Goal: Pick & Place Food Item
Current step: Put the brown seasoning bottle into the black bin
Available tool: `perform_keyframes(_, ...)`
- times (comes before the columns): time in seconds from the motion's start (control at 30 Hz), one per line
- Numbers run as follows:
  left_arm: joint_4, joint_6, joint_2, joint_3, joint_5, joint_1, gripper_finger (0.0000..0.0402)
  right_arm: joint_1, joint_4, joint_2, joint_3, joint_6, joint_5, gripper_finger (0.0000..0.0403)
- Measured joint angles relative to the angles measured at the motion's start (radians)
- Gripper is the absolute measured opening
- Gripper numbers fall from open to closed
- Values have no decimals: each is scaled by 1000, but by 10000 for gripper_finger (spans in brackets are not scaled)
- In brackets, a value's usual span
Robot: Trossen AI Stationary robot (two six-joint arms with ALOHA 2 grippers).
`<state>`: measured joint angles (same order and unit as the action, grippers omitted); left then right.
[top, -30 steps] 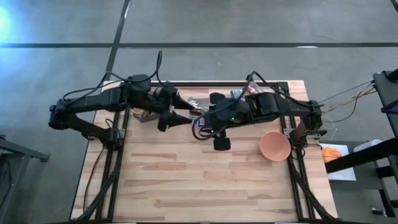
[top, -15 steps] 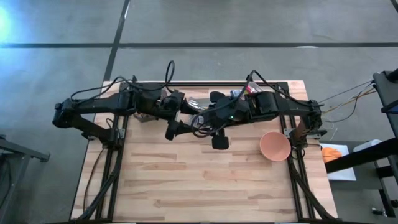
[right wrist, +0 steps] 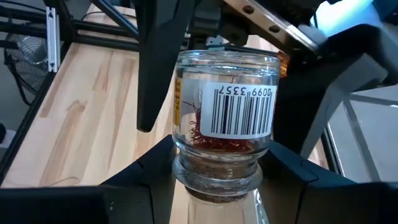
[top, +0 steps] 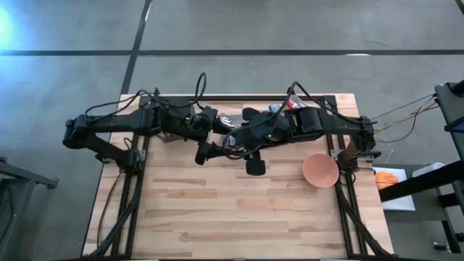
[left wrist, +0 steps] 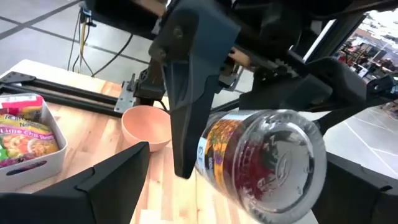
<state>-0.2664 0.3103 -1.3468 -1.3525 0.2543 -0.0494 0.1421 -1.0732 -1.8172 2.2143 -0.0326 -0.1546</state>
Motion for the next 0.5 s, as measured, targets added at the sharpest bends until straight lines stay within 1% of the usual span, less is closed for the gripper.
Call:
perform_keyframes(0.13,17,0,-5,0,1,1,383,1,3,0,-8,0,3,170)
perform_keyframes(0.23,20,0,-6,0,9,1,367,1,6,0,-9,7,6,170)
perform_keyframes(0.37,31,-5,-9,0,54,3,323,1,15,0,-9,8,7,170)
perform_keyframes(0.5,39,-23,-14,0,57,8,269,0,3,1,-9,43,29,171)
